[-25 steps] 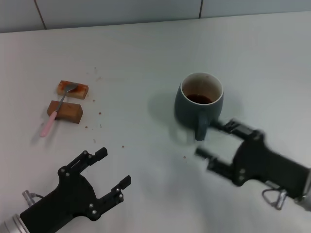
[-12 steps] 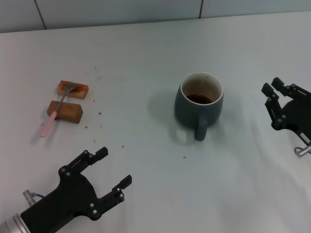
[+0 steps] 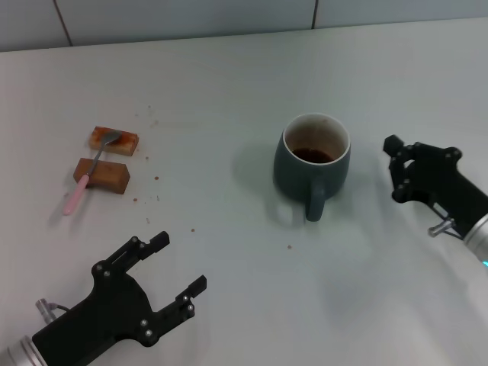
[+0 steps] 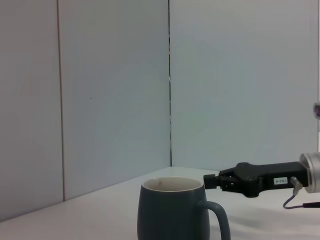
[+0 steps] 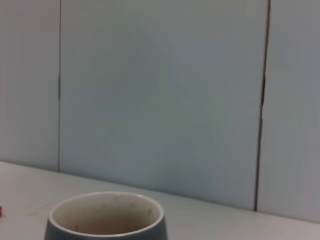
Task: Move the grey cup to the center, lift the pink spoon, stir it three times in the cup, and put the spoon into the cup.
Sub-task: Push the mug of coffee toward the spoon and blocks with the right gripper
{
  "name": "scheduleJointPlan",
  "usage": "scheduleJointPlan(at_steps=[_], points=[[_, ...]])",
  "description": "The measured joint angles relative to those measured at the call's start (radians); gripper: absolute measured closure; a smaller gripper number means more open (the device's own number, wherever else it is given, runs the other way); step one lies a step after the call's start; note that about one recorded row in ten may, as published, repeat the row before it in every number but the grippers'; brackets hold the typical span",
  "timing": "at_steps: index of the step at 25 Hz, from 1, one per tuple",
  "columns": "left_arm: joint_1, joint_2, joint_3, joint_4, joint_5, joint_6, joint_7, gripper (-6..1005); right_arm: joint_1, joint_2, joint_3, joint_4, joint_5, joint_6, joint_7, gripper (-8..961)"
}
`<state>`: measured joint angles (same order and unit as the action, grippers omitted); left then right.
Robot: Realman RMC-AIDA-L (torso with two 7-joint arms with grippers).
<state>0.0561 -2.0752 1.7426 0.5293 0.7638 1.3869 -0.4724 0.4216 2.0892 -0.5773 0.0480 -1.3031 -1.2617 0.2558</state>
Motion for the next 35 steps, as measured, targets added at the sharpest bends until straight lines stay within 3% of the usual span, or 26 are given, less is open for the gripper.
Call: scheduleJointPlan(at_steps=[35], points=[[-0.019,0.0,0.0,-0.023,0.0,0.0,0.002,230,0.229,0.003,-0.008,0.169,-0.132,0.142,-0.003,940]])
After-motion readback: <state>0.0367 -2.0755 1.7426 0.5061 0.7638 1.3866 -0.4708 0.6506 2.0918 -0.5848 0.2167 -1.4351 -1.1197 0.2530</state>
